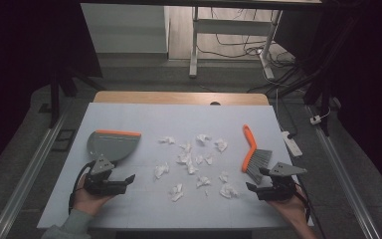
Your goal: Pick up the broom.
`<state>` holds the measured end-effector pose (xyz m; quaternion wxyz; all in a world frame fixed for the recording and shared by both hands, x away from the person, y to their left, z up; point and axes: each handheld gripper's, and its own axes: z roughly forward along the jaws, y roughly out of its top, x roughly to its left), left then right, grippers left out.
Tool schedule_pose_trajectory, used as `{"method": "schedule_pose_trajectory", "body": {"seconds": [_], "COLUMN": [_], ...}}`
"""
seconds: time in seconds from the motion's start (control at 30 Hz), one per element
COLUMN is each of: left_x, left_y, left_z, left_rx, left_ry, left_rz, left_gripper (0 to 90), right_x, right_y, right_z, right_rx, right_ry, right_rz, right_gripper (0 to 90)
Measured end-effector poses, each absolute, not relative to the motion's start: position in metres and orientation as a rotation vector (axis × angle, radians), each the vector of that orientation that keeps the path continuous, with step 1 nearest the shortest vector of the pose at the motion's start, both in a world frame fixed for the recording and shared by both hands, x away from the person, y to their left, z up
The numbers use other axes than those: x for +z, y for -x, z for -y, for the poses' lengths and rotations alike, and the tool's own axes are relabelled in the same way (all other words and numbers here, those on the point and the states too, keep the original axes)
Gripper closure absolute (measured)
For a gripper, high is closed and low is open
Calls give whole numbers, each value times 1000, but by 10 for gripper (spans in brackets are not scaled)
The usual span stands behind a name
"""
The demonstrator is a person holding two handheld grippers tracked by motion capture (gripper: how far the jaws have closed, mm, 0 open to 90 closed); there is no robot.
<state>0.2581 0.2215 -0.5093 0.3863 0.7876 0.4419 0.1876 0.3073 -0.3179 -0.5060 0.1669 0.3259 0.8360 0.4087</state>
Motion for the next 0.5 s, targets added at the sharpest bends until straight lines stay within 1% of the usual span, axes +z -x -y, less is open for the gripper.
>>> {"method": "schedule_pose_trajectory", "body": {"seconds": [0.5], "left_x": [-509], "left_y": [-259], "left_z": [-220], "left_rx": [489], "left_ry": [-2007], "left_rz": [-1123], "left_gripper": [191], "right_x": [-506], "right_y": [-307], "right_z": [318], "right_rx": [1139], "right_ry": [-942], "right_rz": [-2380], "right_gripper": [226]}}
